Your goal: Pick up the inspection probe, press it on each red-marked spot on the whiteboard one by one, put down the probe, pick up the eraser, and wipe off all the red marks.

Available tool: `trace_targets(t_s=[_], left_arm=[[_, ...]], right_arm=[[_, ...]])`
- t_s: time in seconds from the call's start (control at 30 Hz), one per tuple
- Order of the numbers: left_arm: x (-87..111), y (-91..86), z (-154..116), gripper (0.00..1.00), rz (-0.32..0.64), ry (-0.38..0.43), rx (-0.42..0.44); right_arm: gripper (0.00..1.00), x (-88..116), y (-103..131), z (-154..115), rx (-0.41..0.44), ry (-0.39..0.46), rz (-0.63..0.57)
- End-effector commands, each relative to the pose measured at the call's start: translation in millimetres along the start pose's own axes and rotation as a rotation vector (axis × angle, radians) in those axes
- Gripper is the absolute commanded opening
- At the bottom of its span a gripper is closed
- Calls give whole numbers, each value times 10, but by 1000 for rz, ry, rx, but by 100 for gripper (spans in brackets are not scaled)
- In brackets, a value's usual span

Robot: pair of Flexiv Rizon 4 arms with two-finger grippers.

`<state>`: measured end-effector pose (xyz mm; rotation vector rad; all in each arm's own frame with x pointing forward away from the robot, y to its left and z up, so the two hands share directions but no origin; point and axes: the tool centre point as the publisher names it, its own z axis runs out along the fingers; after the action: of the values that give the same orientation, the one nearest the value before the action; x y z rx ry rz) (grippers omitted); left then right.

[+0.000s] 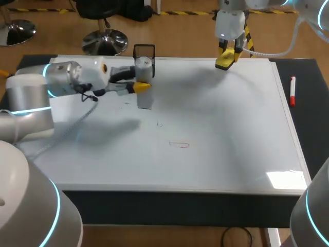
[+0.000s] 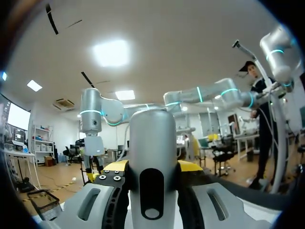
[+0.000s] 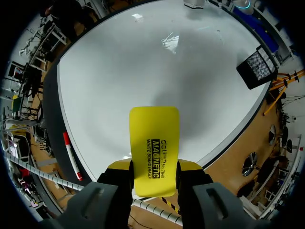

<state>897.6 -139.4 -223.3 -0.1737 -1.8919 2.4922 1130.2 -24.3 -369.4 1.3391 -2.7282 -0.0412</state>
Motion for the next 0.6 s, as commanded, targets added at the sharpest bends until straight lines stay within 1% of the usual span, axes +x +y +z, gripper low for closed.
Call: trace_targets(t_s=[0.03,0.23,0.27,0.3,0.33,0.47,0.6], left_arm=[[-16,-142,-246,0,2,-65,-15],[-198,-206,-562,0,-2,-135,-23],[-226,-213,-614,0,-12,-144,9],[-252,-224,-665,0,-13,-157,14],[-278,-229,-711,0,-12,-168,0],[-396,-241,-861,0,-24,-196,-3],[-469,-253,-970,0,-15,-216,-5]], right_arm=[[0,0,-10,-22,0,5,-2],[0,0,-10,-22,0,5,-2],[0,0,-10,-22,0,5,-2],[0,0,-10,-22,0,5,-2],[0,0,-10,-22,0,5,-2],[0,0,-10,-22,0,5,-2],[0,0,-10,-22,0,5,-2]])
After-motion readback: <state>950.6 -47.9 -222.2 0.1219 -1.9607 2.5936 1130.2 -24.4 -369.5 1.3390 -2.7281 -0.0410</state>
